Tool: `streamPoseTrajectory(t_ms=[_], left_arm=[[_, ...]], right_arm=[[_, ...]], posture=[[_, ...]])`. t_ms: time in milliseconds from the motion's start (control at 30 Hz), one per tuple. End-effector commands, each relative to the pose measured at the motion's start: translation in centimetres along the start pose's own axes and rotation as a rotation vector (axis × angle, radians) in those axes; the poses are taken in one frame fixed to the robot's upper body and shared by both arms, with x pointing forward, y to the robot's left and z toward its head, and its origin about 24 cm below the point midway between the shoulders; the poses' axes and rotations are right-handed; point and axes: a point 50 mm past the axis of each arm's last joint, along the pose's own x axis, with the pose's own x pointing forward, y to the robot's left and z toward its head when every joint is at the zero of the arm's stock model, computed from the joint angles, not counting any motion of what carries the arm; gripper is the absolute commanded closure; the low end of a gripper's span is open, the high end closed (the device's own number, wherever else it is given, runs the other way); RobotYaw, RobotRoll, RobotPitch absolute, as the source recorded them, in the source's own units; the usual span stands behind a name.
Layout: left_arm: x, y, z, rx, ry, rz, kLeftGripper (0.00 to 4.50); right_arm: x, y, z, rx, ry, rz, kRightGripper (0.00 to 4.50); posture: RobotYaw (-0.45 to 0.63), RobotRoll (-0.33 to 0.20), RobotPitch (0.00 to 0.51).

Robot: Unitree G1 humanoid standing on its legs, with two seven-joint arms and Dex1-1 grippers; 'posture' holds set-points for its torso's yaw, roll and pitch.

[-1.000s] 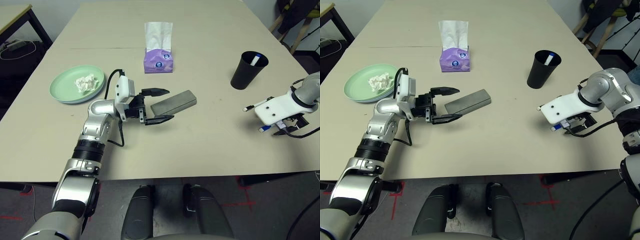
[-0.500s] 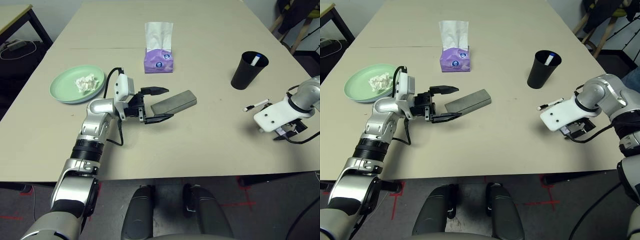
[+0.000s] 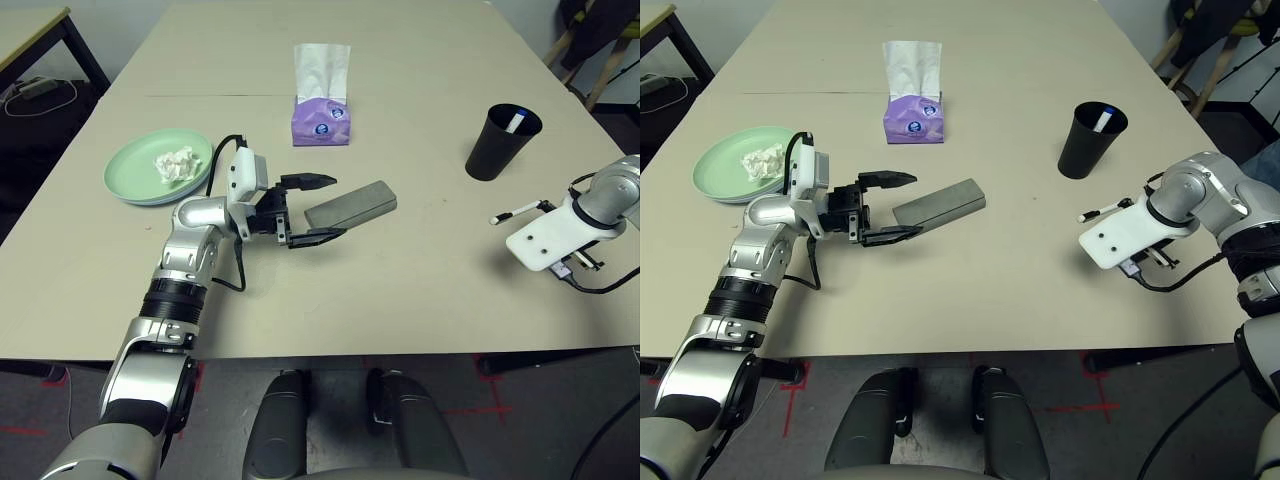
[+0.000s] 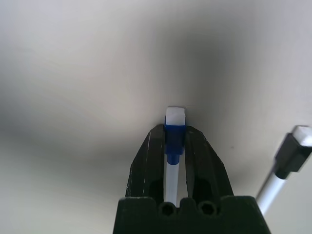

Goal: Organize and tidy the items on the table.

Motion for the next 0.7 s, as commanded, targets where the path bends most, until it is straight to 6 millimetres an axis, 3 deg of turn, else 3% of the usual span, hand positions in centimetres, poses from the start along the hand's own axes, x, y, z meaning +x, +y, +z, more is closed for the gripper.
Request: streamPoseTrajectory(t_ms=[33,267,467,567,700], left_arm=[[0.1,-0.3,0.0,-0.003,-0.001,-0.033,0.00],[0.1,-0.6,-0.3,-0.029,0.019,-0.066,0.00],[0.1,-0.5,-0.2,-0.026,-0.010,-0.025,0.00],[0.1,-0.5,-0.4,-0.035,-0.010,0.007,0.00],[-0.1,-0.6,-0.8,-0.061,-0.007,0.040,0.00]], right_arm=[[-1.6,0.0,0.7,0.012,-0.055,-0.029,4.08],[-3.4,0.2,2.7,0.147,-0.223,-0.091,4.08],[-5.6,-1.4,4.2,0.453,-0.621,-0.226,4.08],[-6.4,-2.6,4.5,0.585,-0.846,-0.480,4.08],[-6.1,-2.5,4.4,0.737,-0.996,-0.729,4.08]], posture=[[0.05,0.000,0.169],[0.03,0.000,0.164],[0.03,0.000,0.163],[0.03,0.000,0.159],[0.02,0.000,0.156]])
